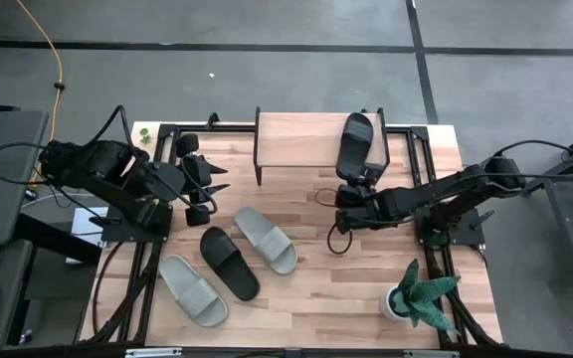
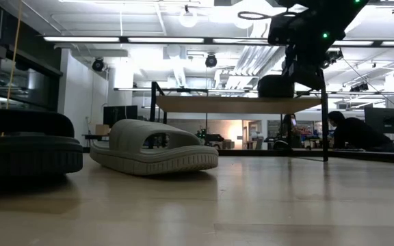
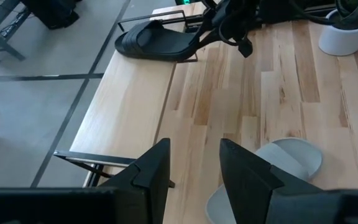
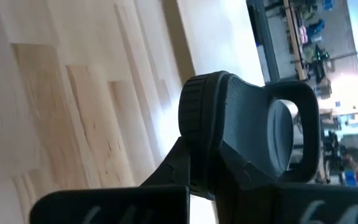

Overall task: Pick and place slides into the shelf
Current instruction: Put the right black slipper on the shelf

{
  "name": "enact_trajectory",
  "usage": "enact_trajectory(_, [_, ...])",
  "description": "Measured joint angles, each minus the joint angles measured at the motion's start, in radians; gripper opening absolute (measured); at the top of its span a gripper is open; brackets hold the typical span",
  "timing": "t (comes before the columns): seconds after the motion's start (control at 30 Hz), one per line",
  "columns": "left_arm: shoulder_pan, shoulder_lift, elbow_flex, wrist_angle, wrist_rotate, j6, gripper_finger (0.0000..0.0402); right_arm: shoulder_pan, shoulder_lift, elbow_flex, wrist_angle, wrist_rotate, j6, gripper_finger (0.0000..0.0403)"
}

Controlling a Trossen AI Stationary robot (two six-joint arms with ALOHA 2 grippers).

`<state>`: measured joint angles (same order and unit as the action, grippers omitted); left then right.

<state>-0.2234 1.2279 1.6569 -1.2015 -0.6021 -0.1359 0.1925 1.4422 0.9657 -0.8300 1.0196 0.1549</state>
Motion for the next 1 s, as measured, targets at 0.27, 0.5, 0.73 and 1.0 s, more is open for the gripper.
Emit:
enact_trajectory(0.27, [0.000, 0.000, 0.000, -0.014, 0.006, -0.002, 0.0126, 0.000, -0.001, 0.000, -0.131, 0.007, 0.000, 0.0005])
enact_trajectory(0.5, [0.000, 0.000, 0.000, -0.015, 0.011, -0.003, 0.0126, 0.014, -0.020, 0.000, -0.215, 0.022, 0.035, 0.0005])
enact_trajectory(0.73, [0.000, 0.000, -0.001, -0.015, 0.016, -0.004, 0.0127, 0.057, -0.109, 0.000, -0.218, 0.004, -0.016, 0.0005])
enact_trajectory(1.0, [0.000, 0.000, -0.001, -0.015, 0.019, -0.006, 0.0127, 0.077, -0.216, 0.000, -0.255, -0.012, -0.032, 0.0005])
